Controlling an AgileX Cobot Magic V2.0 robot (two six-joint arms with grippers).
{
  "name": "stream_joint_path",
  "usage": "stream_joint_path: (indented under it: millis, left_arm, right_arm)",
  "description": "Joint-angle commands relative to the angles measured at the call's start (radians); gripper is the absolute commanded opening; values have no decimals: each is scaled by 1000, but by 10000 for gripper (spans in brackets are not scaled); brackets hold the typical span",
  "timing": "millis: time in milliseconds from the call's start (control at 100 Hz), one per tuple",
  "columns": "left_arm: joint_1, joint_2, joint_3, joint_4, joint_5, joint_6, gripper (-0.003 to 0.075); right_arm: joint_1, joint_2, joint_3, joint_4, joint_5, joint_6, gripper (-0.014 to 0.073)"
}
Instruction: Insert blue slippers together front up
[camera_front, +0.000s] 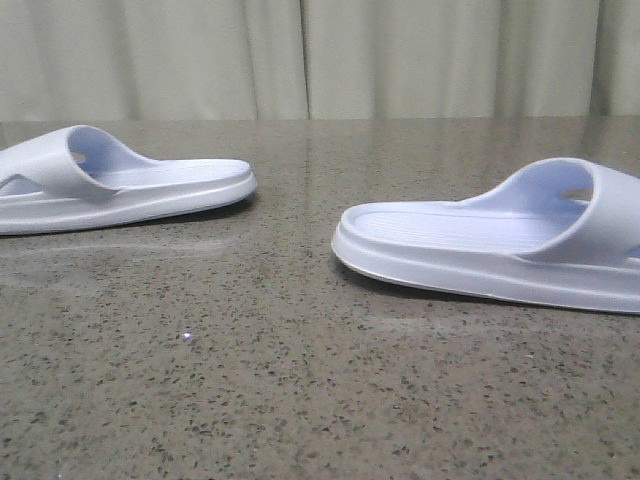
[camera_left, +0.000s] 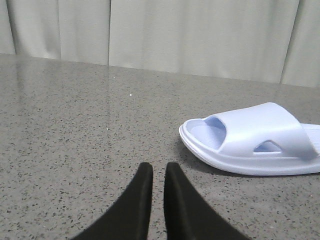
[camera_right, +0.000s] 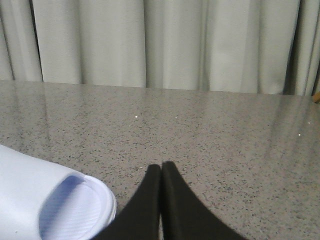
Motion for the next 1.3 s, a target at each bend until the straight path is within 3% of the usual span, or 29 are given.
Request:
stream_joint_path:
  millis: [0, 590, 760, 870, 950, 1000, 1110, 1290]
  left_arm:
    - [0, 11, 9, -10, -86, -11, 16]
    - [0, 11, 9, -72, -96, -11, 15]
    - [0, 11, 9, -298, -128, -11, 15]
    - [0, 11, 6, -494, -164, -11, 15]
    - [0, 11, -1, -543, -178, -11, 15]
    - [0, 11, -12, -545, -178, -11, 15]
    - [0, 11, -62, -529, -124, 1, 15]
    - [0, 109, -219, -338, -10, 3, 15]
  right_arm:
    - [-7, 9, 20, -9, -89, -4, -99]
    - [-7, 9, 20, 12, -125, -4, -99]
    - [-7, 9, 20, 154, -148, -4, -99]
    - [-7, 9, 20, 355, -173, -4, -99]
    - [-7, 9, 15, 512, -184, -4, -99]
    - [-7, 9, 5, 571, -177, -4, -99]
    - [-7, 9, -45, 574, -120, -5, -76]
    - [-7, 80, -197, 469, 60, -40, -74]
